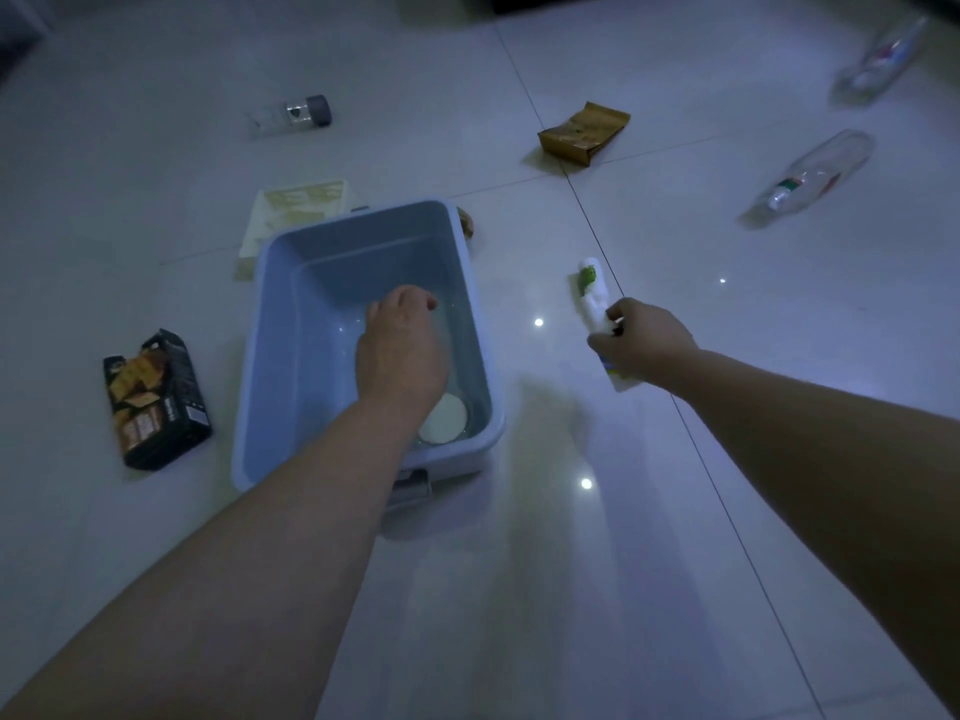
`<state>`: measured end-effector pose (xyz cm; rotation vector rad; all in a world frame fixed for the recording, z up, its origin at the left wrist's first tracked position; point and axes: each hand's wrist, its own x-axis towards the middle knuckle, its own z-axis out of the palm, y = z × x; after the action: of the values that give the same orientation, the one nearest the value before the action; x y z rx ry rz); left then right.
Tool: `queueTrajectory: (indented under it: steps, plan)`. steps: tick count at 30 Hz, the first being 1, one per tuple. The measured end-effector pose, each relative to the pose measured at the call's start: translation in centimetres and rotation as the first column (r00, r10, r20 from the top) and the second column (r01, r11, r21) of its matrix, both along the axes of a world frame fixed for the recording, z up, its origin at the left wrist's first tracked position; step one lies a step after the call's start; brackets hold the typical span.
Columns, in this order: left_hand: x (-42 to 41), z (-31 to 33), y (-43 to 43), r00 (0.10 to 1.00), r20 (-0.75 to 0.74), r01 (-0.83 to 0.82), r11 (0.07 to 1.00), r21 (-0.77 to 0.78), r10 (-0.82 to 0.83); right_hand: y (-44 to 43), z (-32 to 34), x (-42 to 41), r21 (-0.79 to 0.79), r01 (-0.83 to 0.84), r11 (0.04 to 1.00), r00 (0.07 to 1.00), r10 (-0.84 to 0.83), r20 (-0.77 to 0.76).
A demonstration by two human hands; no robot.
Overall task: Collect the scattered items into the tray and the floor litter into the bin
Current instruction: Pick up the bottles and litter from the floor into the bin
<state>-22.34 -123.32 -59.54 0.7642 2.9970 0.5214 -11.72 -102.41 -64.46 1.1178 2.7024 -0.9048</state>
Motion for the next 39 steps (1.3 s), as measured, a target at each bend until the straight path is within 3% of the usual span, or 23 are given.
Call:
queueTrajectory:
  steps: [6,9,11,14,22,35,39]
  plan:
    - [-1.5,-0.1,-6.5,0.964,-0.160,-0.250,0.936,-0.250,0.214,-5.2,5.0,-4.0,-0.056,-0.057,0.997,0.940,0.035,-0.339]
    - [-1.8,-0.3,-9.1,0.919,-0.060,-0.386,0.856,-0.344,0.390,-7.8,6.7,-5.3,-0.051,-0.101,0.994,0.902,0.070,-0.427]
    - [-2.3,-0.4,-10.4,0.856,0.100,-0.457,0.834,-0.310,0.507,-9.4,7.0,-5.9,-0.056,-0.157,0.986,0.904,0.120,-0.410]
    - [-2.9,0.0,-11.4,0.786,0.274,-0.517,0.832,-0.201,0.555,-11.1,6.2,-6.5,-0.045,-0.202,0.978,0.919,0.174,-0.354]
    - [-3.1,0.6,-12.4,0.793,0.291,-0.507,0.844,-0.172,0.536,-13.3,5.0,-8.1,0.108,-0.245,0.963,0.930,0.265,-0.253]
    - [-6.0,-0.5,-12.8,0.766,0.305,-0.619,0.778,0.111,0.566,-15.1,2.9,-10.9,0.344,-0.248,0.906,0.898,0.348,-0.270]
    - [-8.1,-0.8,-12.7,0.752,0.345,-0.640,0.747,0.178,0.562,-15.6,2.5,-13.0,0.434,-0.358,0.827,0.895,0.436,-0.094]
